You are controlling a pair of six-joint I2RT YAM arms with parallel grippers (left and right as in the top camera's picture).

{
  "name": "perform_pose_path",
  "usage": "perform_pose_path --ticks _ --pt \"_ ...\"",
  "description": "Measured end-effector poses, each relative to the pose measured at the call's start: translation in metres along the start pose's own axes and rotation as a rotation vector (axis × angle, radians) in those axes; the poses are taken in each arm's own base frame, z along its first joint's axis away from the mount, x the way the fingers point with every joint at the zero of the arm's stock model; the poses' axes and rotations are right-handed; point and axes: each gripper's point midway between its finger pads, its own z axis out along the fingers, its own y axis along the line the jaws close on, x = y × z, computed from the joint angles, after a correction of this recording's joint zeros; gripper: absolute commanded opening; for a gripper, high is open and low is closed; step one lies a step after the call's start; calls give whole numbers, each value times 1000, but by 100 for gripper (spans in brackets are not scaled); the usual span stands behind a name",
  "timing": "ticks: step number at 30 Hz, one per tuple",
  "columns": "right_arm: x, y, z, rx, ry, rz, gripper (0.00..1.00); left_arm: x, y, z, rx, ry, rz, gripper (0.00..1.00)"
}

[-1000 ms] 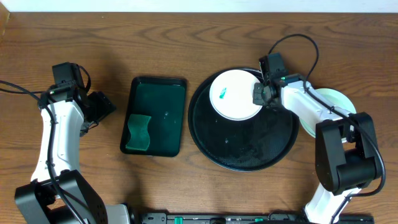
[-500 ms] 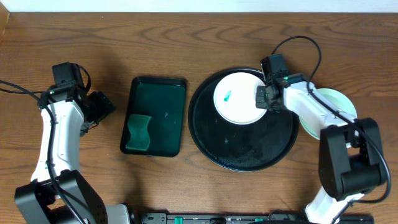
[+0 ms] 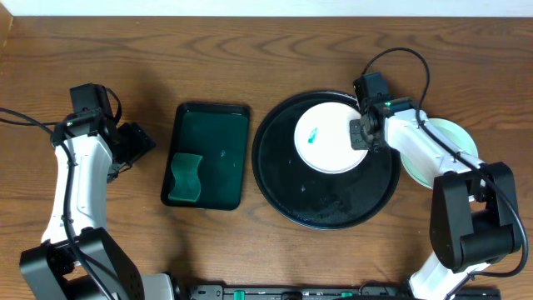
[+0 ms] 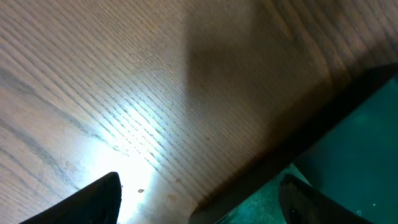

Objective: Clean dirty plates on tray and stack at the side
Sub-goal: 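Move the right gripper left and grip the white plate's right rim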

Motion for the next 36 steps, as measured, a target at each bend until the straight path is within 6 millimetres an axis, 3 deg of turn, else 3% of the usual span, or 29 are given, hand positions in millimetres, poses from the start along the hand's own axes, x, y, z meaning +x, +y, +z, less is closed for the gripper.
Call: perform_pose_path --ticks 4,5,6,14,16,27,36 --pt "-2 -1 0 7 -6 -77 6 0 0 0 0 0 0 81" --pt "-2 -1 0 7 -8 -86 11 0 0 0 0 0 0 81" --pt "-2 -1 0 8 -8 -95 33 0 0 0 0 0 0 81" --pt "-1 -2 0 9 -3 -88 36 0 0 0 0 0 0 81" --pt "0 -1 0 -2 2 -74 35 0 0 0 0 0 0 81" --pt "11 5 10 -114 37 32 2 0 0 0 0 0 0 81" --pt "3 9 12 -133 -5 21 1 0 0 0 0 0 0 81"
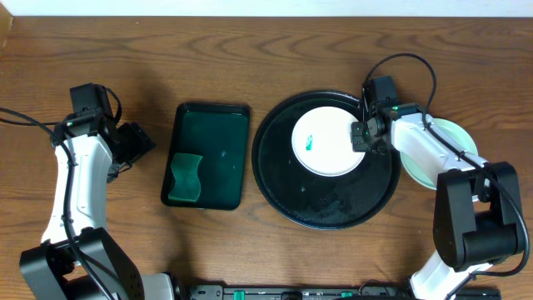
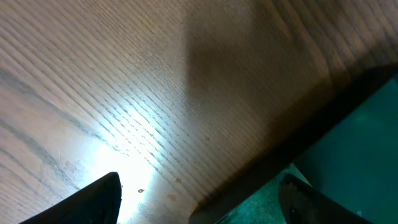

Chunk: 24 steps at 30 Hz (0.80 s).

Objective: Clean dirty plates on tray and stack at the side

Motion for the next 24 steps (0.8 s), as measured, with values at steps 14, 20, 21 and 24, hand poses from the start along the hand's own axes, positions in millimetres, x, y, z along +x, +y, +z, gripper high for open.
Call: perform_pose_path --ticks 14,20,21,24 --pt "3 3 0 -16 14 -15 36 0 0 0 0 0 0 81" --pt "9 3 5 -20 21 -9 33 0 0 0 0 0 0 81" --pt "12 3 6 -21 26 -7 32 0 0 0 0 0 0 81" --pt "13 3 7 -22 26 0 23 0 0 0 0 0 0 81"
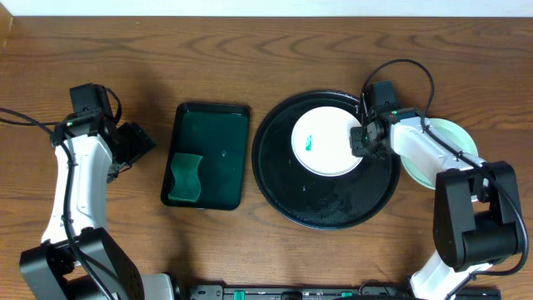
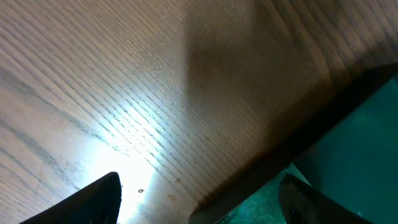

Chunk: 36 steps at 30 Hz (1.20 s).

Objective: Clean dirty plates on tray and stack at the side

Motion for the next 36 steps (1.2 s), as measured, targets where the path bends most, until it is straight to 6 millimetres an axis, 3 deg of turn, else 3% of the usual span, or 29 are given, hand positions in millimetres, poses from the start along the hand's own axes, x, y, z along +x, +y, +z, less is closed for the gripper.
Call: perform_pose_path --ticks 4,9,18,23,29,36 --pt "0 1 0 -3 -1 9 12 0 0 0 0 0 0 81" --pt "0 1 0 -4 -2 10 6 0 0 0 0 0 0 81" --pt "1 0 -1 -3 5 11 11 0 0 0 0 0 0 81" --pt "1 1 -1 -6 6 12 1 0 0 0 0 0 0 81" --pt "-1 2 -3 -11 -4 19 10 -1 0 0 -2 -4 0 81" --pt "2 1 -3 -9 5 11 16 -16 10 -1 -65 -77 1 81"
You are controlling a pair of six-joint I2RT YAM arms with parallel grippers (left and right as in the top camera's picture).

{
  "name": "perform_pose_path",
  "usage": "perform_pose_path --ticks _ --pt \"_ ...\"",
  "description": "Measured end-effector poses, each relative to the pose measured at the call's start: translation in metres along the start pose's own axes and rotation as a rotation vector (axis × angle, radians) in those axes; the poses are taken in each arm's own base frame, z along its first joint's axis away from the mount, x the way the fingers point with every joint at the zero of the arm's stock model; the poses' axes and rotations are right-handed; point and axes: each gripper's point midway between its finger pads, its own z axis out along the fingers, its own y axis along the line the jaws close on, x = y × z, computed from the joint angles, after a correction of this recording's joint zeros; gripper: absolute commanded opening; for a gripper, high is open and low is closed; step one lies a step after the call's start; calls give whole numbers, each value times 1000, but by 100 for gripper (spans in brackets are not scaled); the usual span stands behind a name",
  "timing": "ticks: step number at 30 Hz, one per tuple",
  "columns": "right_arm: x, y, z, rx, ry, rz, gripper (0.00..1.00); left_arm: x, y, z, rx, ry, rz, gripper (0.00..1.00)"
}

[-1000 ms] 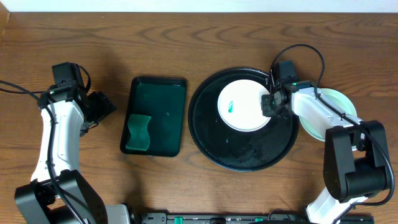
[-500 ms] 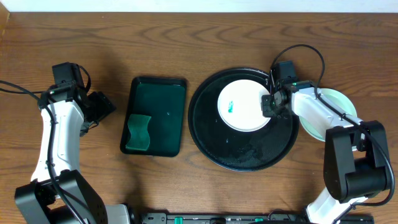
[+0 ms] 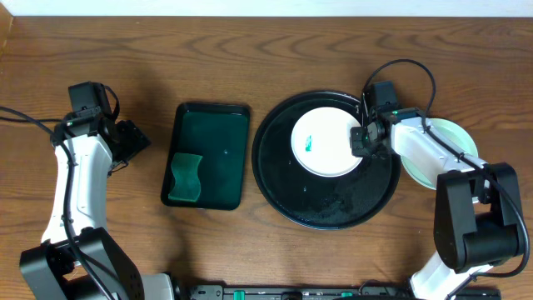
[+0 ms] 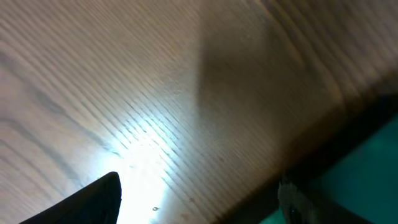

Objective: Clean dirty plates on tray and stack at the side

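Observation:
A white plate (image 3: 325,143) with a green smear lies on the round black tray (image 3: 325,204). My right gripper (image 3: 360,140) sits at the plate's right rim and looks shut on it. A pale green plate (image 3: 454,137) lies right of the tray, partly under the right arm. In the rectangular green tray (image 3: 221,142) a green sponge (image 3: 187,177) rests at the lower left. My left gripper (image 3: 136,137) hangs left of that tray, open, with nothing between its fingers. In the left wrist view the left gripper (image 4: 199,208) shows over bare wood, and the green tray (image 4: 373,155) fills the corner.
Wooden table (image 3: 250,58) all round. A black cable (image 3: 21,117) runs in from the left edge to the left arm. The right arm's cable (image 3: 408,62) loops above the black tray.
My left gripper has shifted slightly away from the green tray; in the left wrist view the tray's edge sits further toward the lower right corner. The right gripper and white plate have not moved.
At first the white plate lay a little further up and right on the black tray, my right gripper at its rim. Then plate and gripper stood slightly left and lower, and stayed there. My left gripper held still, open, beside the green tray until its small shift now.

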Motion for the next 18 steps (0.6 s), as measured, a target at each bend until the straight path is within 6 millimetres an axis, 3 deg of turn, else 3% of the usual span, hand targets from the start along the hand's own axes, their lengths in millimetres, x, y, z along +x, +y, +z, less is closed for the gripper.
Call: perform_pose_path --ticks 12,18 --pt "-1 0 0 0 -4 0 20 -1 -7 0 35 1 -56 81" --pt "-1 0 0 0 -5 0 23 30 -24 -4 145 152 -74 81"
